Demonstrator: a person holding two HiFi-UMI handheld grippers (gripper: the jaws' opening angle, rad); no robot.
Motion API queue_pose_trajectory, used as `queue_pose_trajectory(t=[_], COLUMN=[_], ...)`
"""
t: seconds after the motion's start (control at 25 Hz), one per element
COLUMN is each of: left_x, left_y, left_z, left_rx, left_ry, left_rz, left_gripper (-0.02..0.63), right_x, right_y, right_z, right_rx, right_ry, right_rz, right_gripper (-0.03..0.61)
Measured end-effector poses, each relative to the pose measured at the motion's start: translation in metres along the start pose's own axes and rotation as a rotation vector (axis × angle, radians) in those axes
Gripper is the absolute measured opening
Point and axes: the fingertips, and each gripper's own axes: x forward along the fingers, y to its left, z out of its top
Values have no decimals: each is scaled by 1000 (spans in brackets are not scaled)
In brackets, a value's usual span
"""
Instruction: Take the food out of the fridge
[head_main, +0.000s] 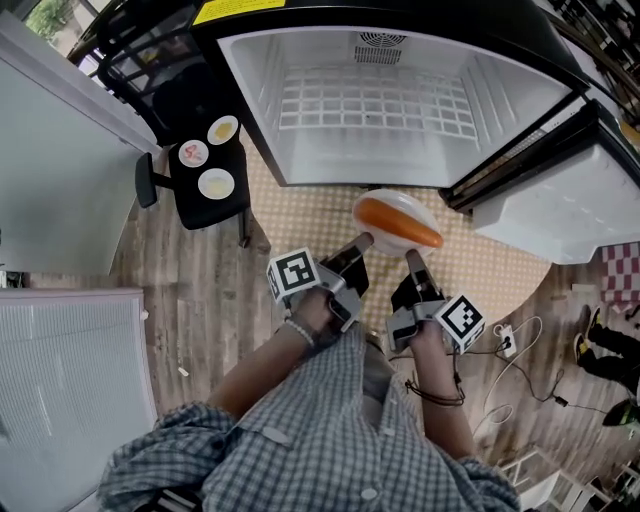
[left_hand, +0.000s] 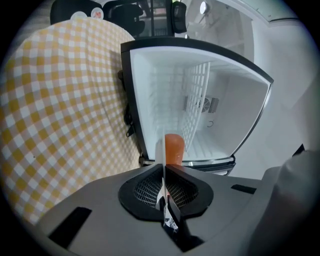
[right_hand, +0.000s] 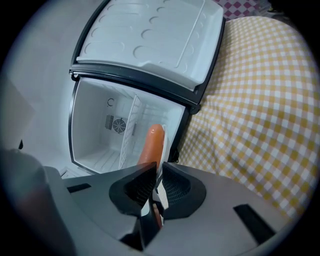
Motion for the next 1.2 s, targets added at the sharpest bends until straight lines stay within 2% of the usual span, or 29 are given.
queue_pose_trajectory(t=[0.28,0.6,0.92,1.2], left_x=[23,45,65,68], left_y=[14,33,60,86], left_z=[-24,-41,-45,-46], left_rx=[-7,-17,-11,-33], left_ry=[102,169,203,204], left_rz=[23,55,117,190], left_gripper=[18,18,22,23], right_x=[-21,-31,-26,-20], right_y=[-23,-50,-82,-106], right_z=[17,31,39,35], right_rx=[24,56,110,136], right_ry=[-74,-120,-155,-143], right_rz=[-52,-95,-162,-222], right_gripper=[31,31,31,31])
